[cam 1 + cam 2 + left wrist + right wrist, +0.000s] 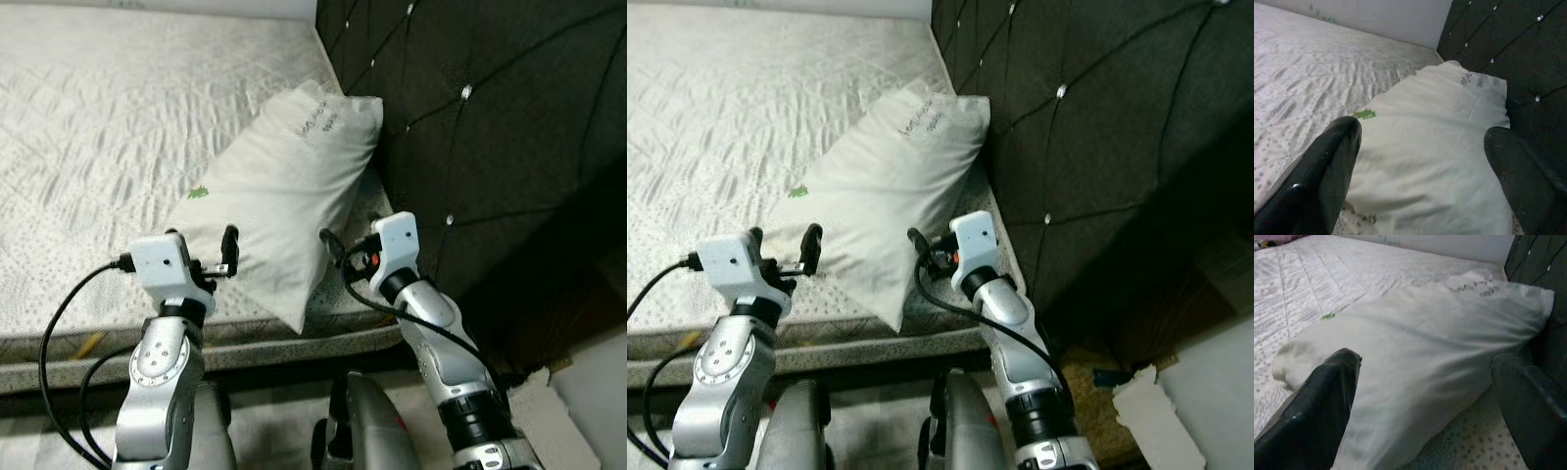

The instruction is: Clean up the room

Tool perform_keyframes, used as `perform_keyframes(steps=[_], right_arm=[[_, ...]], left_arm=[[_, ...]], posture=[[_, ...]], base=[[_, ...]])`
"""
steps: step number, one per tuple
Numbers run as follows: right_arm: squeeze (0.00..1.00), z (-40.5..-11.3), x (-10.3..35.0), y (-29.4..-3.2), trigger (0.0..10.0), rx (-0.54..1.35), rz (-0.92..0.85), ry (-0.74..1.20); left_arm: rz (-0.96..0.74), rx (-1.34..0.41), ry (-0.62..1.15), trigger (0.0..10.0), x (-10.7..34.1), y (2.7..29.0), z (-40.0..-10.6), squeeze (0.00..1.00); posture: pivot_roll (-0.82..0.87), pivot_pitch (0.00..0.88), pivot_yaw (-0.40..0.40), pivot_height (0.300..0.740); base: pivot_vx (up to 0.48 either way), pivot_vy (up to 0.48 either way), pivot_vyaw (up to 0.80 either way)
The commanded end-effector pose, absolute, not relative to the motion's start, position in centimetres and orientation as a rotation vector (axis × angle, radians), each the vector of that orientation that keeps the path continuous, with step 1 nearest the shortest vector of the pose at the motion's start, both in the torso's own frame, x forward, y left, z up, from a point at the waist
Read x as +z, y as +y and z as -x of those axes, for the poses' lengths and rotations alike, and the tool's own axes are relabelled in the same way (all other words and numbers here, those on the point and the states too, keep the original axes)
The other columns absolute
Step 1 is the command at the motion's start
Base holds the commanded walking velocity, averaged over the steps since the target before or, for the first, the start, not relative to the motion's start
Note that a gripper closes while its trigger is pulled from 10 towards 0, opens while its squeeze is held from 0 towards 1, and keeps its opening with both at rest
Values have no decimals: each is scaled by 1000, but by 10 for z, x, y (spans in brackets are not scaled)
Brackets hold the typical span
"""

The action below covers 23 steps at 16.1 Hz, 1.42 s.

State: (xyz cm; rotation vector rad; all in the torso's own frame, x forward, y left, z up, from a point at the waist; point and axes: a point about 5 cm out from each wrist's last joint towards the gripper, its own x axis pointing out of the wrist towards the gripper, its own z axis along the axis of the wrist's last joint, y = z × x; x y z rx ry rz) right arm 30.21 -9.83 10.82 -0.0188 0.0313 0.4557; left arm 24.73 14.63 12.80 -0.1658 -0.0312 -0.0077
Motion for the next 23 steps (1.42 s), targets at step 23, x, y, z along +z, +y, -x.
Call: perform_keyframes(steps=[23], right_arm=[[0, -310, 120, -122, 10000, 265, 0, 11]], left_arm=[[139, -1, -55, 10000, 132, 150, -246, 0]], posture=[[119, 74, -101, 566]], base=[[103, 0, 100]])
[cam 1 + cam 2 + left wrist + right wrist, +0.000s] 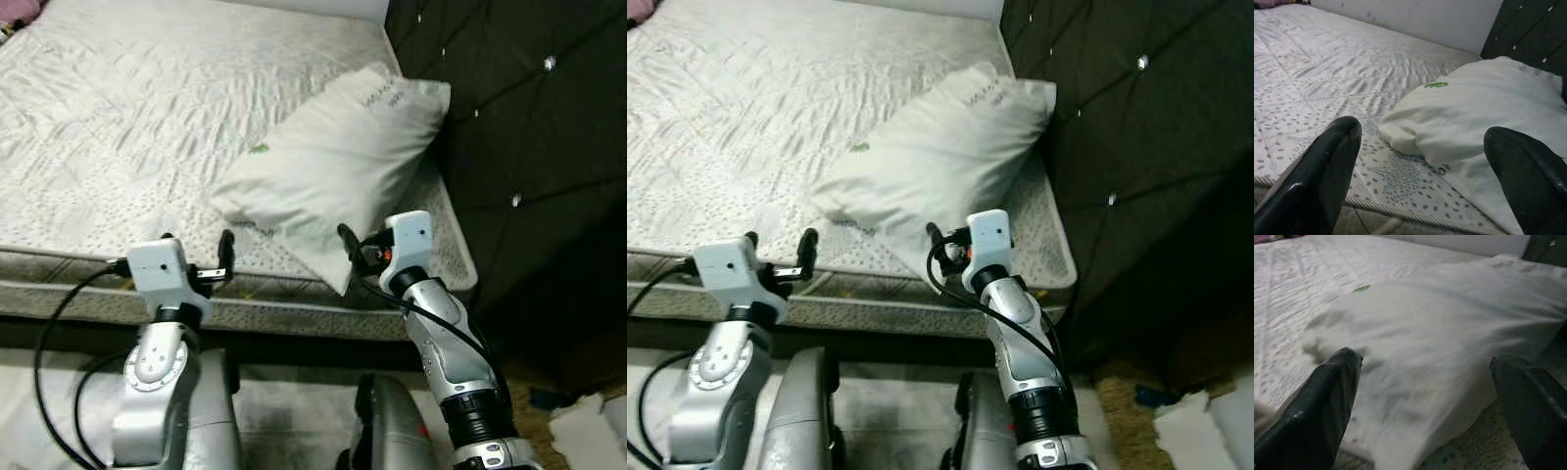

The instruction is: Clean up the room

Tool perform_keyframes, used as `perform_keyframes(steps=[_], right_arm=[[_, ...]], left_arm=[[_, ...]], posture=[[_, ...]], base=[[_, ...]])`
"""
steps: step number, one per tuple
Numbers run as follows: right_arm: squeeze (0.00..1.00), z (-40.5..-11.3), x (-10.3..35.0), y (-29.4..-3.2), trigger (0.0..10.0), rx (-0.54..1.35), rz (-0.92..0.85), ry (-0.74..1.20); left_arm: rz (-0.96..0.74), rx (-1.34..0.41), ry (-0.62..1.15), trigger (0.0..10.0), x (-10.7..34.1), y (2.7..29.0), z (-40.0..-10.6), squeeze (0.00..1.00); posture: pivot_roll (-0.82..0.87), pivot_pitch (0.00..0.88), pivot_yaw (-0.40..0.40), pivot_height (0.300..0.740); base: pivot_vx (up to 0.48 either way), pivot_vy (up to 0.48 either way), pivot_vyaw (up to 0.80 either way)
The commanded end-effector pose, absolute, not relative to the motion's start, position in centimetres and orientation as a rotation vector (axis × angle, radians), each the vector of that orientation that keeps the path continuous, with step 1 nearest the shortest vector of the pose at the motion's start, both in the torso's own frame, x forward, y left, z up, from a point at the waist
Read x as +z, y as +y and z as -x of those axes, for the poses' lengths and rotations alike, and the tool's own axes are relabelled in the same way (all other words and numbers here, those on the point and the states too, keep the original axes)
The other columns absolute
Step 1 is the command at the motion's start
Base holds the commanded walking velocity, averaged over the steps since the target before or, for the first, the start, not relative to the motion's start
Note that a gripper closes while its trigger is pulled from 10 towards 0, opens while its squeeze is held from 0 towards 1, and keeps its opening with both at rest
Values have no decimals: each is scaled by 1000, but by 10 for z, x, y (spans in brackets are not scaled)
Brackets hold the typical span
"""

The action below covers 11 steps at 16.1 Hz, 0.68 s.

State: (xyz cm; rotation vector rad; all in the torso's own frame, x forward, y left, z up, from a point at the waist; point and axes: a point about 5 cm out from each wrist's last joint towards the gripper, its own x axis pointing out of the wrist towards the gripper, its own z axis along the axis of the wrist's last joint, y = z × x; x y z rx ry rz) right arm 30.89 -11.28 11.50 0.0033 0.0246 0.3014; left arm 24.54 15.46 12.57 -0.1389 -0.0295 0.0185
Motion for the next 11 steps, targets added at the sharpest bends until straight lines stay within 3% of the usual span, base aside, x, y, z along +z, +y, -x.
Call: perform_keyframes(steps=[1, 4, 11], right_arm=[[0, -307, 121, -126, 10000, 243, 1, 5], [0, -295, 122, -140, 10000, 184, 27, -3], [0, -286, 118, -147, 10000, 137, 24, 36]], left_arm=[[136, 12, -56, 10000, 131, 153, -245, 0], [127, 51, -55, 10000, 130, 160, -241, 0], [105, 112, -40, 10000, 128, 162, -242, 0]], posture=[[119, 73, -100, 566], [113, 72, -98, 566], [111, 74, -97, 566]], base=[[296, 0, 0], [273, 0, 0], [0, 0, 0]])
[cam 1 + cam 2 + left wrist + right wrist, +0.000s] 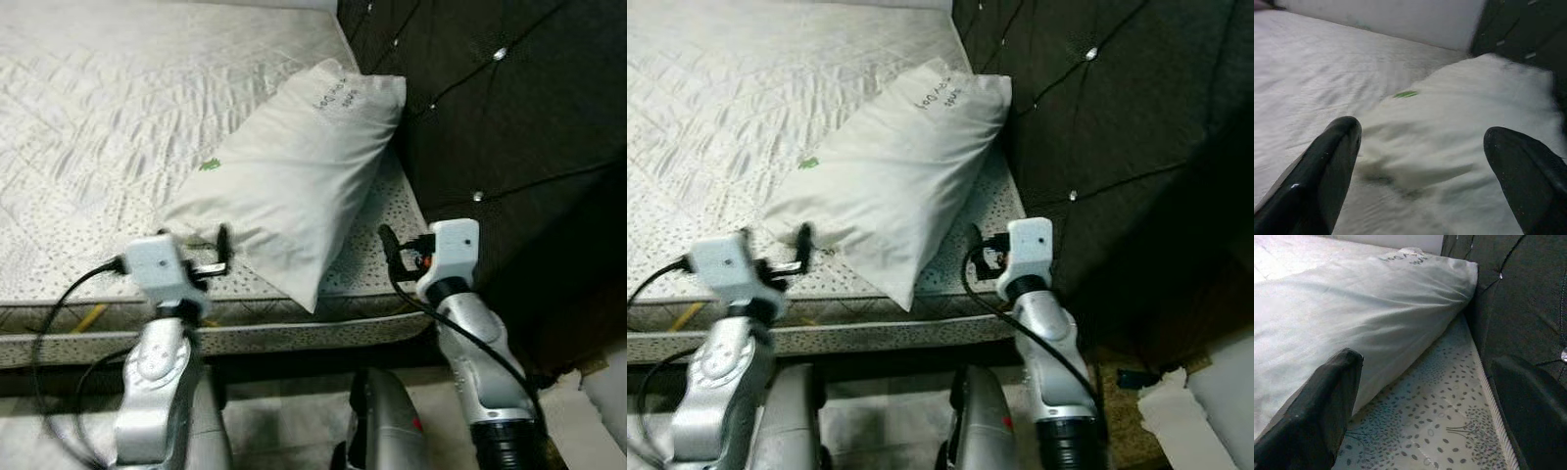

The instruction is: Clean up the room

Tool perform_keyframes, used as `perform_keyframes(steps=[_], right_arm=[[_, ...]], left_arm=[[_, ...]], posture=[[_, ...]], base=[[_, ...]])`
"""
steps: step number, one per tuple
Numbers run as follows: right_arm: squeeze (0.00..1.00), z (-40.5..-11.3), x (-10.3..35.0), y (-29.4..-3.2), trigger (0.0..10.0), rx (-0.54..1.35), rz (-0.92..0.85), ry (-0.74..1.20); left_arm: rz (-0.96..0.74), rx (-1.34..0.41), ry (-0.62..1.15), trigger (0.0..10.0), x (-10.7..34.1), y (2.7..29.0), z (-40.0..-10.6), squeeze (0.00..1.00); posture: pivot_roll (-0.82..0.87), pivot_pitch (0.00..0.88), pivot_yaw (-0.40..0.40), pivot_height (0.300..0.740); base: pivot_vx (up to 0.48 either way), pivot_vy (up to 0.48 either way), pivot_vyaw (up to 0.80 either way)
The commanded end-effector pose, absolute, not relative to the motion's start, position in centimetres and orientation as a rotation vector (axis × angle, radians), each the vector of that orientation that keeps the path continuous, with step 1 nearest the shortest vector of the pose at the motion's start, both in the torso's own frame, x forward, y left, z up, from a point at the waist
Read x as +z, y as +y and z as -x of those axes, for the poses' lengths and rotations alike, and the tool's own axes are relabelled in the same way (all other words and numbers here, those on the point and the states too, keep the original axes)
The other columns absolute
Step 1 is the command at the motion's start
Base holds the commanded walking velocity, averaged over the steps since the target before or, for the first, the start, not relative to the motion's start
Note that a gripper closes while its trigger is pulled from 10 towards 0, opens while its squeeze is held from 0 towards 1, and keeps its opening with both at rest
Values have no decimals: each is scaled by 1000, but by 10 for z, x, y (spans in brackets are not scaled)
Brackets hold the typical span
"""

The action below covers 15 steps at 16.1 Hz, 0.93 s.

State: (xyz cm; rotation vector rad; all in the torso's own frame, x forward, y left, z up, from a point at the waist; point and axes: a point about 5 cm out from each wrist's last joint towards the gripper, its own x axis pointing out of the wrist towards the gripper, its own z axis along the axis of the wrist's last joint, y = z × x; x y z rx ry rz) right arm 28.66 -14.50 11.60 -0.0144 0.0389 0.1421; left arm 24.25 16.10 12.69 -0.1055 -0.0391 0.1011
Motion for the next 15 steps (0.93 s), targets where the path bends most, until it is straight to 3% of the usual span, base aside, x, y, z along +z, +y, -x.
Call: perform_keyframes(steps=[1, 3, 8, 15], right_arm=[[0, -284, 116, -151, 10000, 108, -3, 60], [0, -280, 111, -152, 10000, 94, -8, 118], [0, -298, 93, -126, 10000, 208, 9, 306], [0, -325, 82, -99, 10000, 274, 30, 374]], left_arm=[[75, 150, -34, 10000, 126, 168, -239, 0], [30, 196, -35, 10000, 127, 177, -231, 0], [-16, 263, 18, 10000, 129, 195, -211, 0], [5, 230, 72, 10000, 134, 188, -185, 0]], posture=[[112, 78, -96, 566], [115, 98, -89, 566], [173, 165, -48, 566], [242, 216, -56, 566]], base=[[0, 0, 0], [0, 0, 0], [0, 0, 0], [0, 0, 0]])
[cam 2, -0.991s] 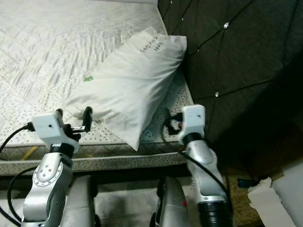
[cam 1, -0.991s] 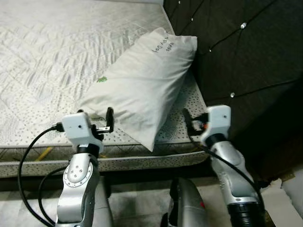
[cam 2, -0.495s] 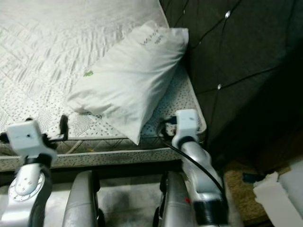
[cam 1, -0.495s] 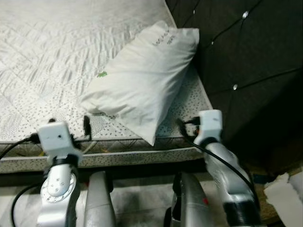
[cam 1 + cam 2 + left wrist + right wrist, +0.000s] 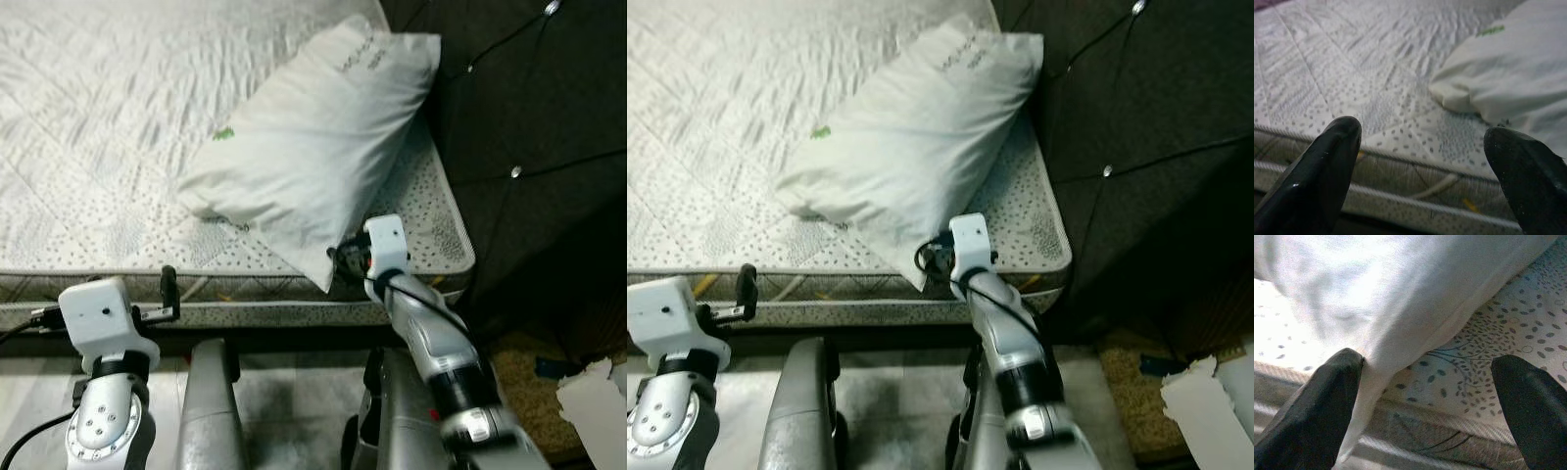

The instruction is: Clean up the room

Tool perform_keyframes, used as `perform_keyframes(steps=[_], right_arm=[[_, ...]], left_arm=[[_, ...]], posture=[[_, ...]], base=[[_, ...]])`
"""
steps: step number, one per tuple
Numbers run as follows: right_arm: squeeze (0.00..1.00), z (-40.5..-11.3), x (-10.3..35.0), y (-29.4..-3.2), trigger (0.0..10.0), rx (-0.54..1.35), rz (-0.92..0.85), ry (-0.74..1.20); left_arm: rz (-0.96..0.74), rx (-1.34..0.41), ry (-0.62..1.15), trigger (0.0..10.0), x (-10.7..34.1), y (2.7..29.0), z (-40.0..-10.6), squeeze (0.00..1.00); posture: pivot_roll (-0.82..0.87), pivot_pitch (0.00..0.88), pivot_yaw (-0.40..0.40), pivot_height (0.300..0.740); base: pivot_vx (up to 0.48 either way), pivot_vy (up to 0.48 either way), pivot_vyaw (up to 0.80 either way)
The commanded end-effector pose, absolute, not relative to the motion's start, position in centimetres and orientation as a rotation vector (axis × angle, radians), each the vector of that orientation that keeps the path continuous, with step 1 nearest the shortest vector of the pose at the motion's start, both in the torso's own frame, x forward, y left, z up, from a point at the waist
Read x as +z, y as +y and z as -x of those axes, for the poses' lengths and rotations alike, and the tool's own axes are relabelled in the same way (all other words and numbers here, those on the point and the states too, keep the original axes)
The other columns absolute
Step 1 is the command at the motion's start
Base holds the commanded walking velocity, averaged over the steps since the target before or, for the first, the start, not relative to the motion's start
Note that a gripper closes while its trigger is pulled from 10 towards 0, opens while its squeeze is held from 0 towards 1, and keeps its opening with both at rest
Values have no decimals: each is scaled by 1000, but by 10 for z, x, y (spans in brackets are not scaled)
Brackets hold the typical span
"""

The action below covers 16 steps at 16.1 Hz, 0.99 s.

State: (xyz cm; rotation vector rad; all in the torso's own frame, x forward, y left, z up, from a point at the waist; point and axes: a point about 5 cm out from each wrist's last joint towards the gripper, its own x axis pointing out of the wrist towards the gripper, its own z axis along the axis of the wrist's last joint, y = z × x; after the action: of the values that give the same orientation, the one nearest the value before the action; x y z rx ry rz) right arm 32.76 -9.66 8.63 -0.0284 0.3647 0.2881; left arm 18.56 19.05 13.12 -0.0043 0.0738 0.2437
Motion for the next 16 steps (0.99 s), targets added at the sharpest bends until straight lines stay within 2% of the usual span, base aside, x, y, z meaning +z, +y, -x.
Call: perform_keyframes(steps=[1, 4, 7, 8, 9, 12, 16], right_arm=[[0, -338, 85, -99, 10000, 242, 40, 364], [0, -363, 101, -96, 10000, 119, 21, 321], [0, -373, 113, -81, 10000, 100, -31, 300], [0, -375, 116, -72, 1294, 109, -69, 295], [0, -376, 119, -64, 0, 121, -116, 296], [0, -380, 128, -51, 0, 130, -206, 299], [0, -384, 130, -57, 0, 92, -256, 289]], left_arm=[[8, 226, 86, 10000, 134, 188, -185, 0], [-18, 224, 82, 10000, 138, 190, -184, 0], [-30, 234, 90, 10000, 139, 192, -180, 0], [-30, 237, 94, 10000, 139, 192, -180, 0], [-27, 241, 91, 10000, 139, 191, -180, 0], [-26, 246, 79, 10000, 141, 191, -186, 0], [-24, 239, 66, 10000, 142, 190, -192, 0]], posture=[[249, 223, -55, 566], [270, 234, -58, 566], [289, 235, -69, 566], [295, 234, -73, 566], [298, 232, -75, 566], [298, 212, -77, 566], [289, 197, -74, 566]], base=[[0, 0, 0], [0, 0, 0], [0, 0, 0], [0, 0, 0], [0, 0, 0], [0, 0, 0], [0, 0, 0]])
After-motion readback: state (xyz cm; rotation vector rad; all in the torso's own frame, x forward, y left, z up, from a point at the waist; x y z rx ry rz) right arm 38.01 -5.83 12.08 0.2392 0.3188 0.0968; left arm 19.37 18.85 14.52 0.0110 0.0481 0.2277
